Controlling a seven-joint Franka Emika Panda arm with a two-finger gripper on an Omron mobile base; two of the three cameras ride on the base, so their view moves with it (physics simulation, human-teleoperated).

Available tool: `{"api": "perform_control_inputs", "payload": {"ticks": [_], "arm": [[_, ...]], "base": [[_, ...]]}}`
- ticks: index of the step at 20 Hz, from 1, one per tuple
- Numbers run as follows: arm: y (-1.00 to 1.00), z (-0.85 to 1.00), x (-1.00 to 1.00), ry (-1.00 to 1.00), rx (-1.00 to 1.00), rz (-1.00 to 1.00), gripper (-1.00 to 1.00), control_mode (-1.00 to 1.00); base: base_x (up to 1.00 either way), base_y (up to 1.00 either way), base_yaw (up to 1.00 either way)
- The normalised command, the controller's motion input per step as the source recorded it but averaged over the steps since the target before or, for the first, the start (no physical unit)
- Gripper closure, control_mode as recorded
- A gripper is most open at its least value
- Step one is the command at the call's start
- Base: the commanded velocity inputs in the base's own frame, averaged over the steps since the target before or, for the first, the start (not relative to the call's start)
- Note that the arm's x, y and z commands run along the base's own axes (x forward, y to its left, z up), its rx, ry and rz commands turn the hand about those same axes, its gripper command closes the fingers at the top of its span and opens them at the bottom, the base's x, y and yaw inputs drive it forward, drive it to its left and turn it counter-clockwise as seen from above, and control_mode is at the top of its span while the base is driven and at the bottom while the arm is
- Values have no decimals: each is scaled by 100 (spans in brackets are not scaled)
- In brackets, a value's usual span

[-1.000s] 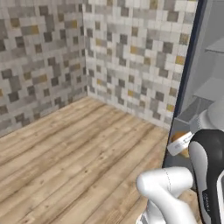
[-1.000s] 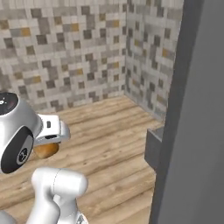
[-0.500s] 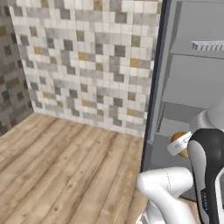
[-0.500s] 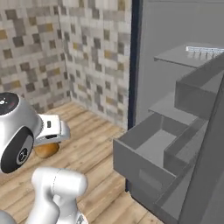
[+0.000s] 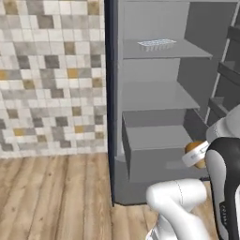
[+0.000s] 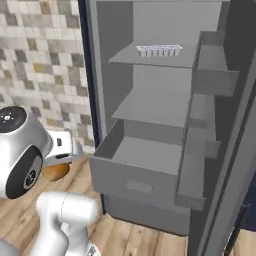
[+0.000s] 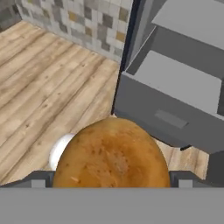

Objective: Place the carrot and potato inside the fridge drawer. Close the drawer after placing the vegetables.

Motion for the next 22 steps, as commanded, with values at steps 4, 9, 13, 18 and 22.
{"api": "perform_control_inputs", "payload": {"ticks": [4,9,13,18,22], "arm": [[0,0,0,0,0,0,100,100],[0,0,0,0,0,0,100,100],[0,0,0,0,0,0,100,100],[0,0,0,0,0,0,100,100],[0,0,0,0,0,0,100,100]], "base": [[46,84,-71],[72,44,-60],[74,33,-44],[-14,27,-29],[-15,49,-25]]}}
